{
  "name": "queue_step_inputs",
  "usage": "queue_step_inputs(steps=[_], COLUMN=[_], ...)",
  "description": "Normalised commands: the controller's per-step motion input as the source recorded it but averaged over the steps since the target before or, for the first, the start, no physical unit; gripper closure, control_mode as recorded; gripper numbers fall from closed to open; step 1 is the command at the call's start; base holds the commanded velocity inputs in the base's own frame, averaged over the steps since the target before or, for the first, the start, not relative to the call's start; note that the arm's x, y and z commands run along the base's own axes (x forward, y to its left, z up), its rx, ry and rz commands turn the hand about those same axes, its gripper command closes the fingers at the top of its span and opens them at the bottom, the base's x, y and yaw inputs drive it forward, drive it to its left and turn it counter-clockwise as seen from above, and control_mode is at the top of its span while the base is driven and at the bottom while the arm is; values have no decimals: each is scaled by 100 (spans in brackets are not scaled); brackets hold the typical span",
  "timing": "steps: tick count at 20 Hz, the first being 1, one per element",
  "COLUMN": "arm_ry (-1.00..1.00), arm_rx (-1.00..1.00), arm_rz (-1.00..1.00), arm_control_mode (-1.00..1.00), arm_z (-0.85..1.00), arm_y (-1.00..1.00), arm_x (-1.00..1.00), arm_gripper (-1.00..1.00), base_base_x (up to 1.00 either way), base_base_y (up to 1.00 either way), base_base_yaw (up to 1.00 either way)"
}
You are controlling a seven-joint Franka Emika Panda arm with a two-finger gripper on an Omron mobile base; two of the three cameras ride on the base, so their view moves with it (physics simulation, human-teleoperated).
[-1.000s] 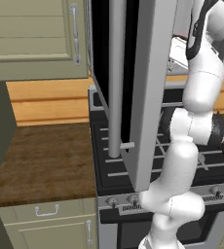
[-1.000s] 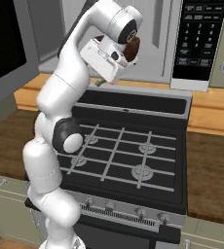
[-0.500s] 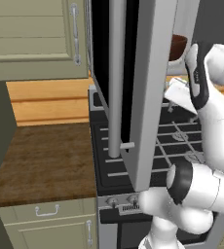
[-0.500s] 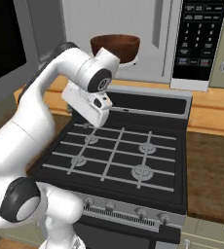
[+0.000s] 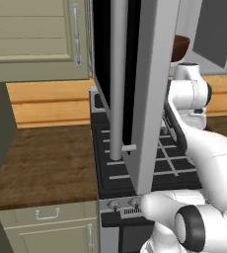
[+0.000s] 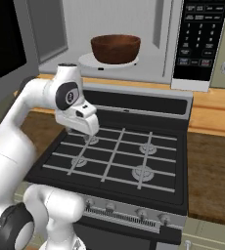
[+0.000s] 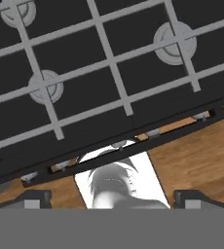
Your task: Pick the squash from the sink and place it in the bowl. Then pick the bowl and place it in the microwave. Then close the microwave door and press the start button.
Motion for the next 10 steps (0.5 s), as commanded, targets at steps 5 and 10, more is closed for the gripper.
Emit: queue_step_inputs(steps=[5,10], arm_ry=[-3,-4], arm_rx=[-54,-53], arm_rz=[0,0], arm_control_mode=[-100,-100], arm_z=[-58,-65], arm_y=[0,0], arm_x=[12,12], arm_gripper=[-100,-100], base_base_x=[0,0], base_base_y=[0,0], base_base_yaw=[0,0])
